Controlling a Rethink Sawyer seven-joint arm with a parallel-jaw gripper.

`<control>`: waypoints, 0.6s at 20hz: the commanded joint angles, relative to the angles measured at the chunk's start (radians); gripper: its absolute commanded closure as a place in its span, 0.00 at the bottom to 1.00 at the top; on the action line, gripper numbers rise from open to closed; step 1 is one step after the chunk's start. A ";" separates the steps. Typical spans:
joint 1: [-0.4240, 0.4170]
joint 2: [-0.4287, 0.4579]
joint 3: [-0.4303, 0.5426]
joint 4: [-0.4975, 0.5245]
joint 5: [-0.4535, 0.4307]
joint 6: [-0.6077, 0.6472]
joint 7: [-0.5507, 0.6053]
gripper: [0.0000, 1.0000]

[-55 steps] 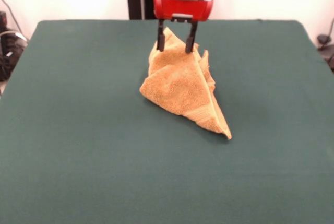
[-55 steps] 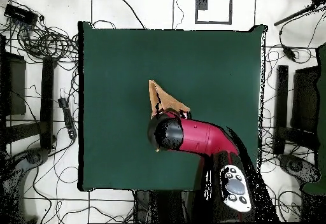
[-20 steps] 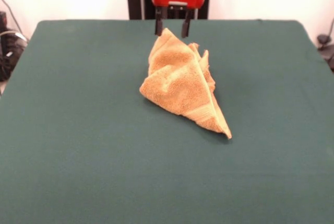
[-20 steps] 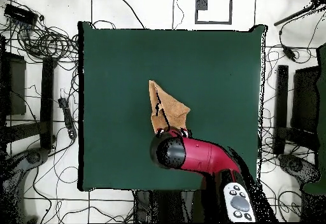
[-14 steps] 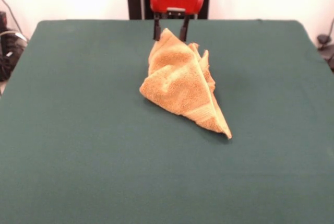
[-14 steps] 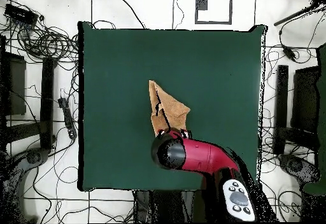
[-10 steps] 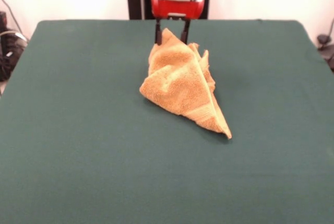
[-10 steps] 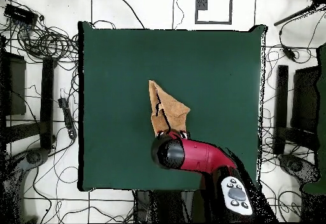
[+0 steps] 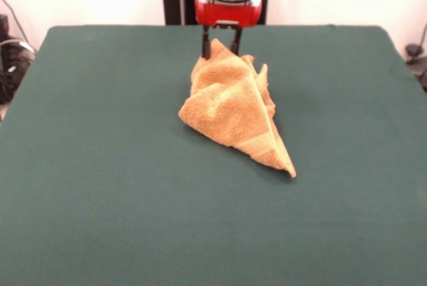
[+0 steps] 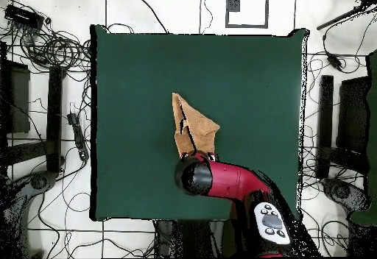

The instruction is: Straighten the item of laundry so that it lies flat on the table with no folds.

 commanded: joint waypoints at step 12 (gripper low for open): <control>0.018 -0.015 0.069 0.008 -0.014 -0.037 0.138 1.00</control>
